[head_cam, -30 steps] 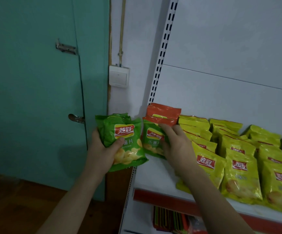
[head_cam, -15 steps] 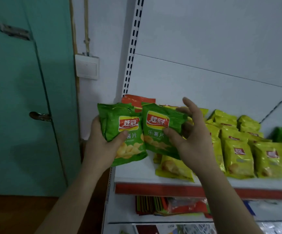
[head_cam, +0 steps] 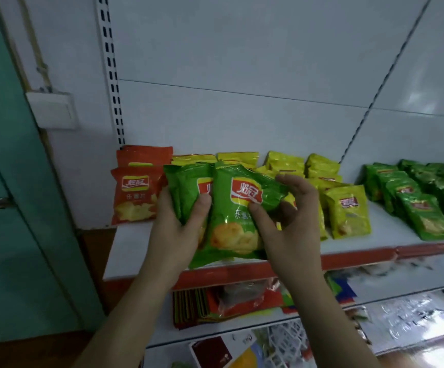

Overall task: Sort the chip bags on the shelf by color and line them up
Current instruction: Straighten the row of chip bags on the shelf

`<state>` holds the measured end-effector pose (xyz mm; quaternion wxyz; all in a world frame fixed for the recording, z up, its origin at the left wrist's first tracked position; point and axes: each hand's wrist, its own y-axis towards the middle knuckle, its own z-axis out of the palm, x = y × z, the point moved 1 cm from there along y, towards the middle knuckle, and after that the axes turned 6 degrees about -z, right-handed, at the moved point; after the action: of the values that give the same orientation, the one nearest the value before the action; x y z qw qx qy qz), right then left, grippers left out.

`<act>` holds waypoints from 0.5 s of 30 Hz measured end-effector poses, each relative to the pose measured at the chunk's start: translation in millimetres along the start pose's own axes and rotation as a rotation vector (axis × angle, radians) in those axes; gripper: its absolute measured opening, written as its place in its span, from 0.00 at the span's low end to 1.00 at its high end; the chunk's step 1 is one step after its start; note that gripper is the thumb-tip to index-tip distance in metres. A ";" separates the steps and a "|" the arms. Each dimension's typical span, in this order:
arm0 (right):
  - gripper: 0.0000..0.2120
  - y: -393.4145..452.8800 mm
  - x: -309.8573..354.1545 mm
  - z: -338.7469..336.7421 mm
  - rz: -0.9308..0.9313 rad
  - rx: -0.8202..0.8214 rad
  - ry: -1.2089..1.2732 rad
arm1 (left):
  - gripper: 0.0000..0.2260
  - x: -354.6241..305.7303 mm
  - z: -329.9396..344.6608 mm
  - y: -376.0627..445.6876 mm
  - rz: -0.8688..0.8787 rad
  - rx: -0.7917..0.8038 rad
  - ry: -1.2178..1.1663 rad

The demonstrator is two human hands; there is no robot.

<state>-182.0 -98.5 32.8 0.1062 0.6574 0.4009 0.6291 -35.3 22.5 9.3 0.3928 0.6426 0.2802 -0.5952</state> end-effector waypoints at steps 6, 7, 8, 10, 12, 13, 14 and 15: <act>0.13 -18.1 -41.4 -102.8 0.028 -0.037 -0.283 | 0.27 -4.8 118.2 -41.9 -0.010 0.086 -0.020; 0.16 -20.4 -48.9 -122.7 0.044 -0.019 -0.278 | 0.26 -4.0 138.9 -48.9 -0.001 0.106 -0.014; 0.19 -23.2 -55.8 -143.6 0.068 0.005 -0.248 | 0.25 -2.8 159.6 -55.6 0.004 0.130 -0.012; 0.25 -28.7 -67.3 -186.3 0.123 0.068 -0.176 | 0.23 0.5 200.2 -68.1 -0.001 0.181 -0.023; 0.27 -32.8 -78.9 -229.1 0.186 0.107 -0.142 | 0.23 3.3 239.4 -80.4 -0.012 0.236 -0.030; 0.27 -34.2 -82.8 -249.1 0.211 0.107 -0.133 | 0.23 2.5 257.9 -87.2 -0.019 0.261 -0.035; 0.27 -34.7 -87.1 -271.3 0.225 0.092 -0.126 | 0.23 0.8 280.2 -93.5 -0.024 0.289 -0.050; 0.28 -34.4 -91.4 -288.6 0.227 0.065 -0.129 | 0.23 0.4 297.7 -97.6 -0.033 0.317 -0.067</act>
<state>-448.5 -241.6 -3.5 0.0386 0.7406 0.3363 0.5805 -278.2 -175.0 -2.7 0.2860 0.6717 0.1800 -0.6593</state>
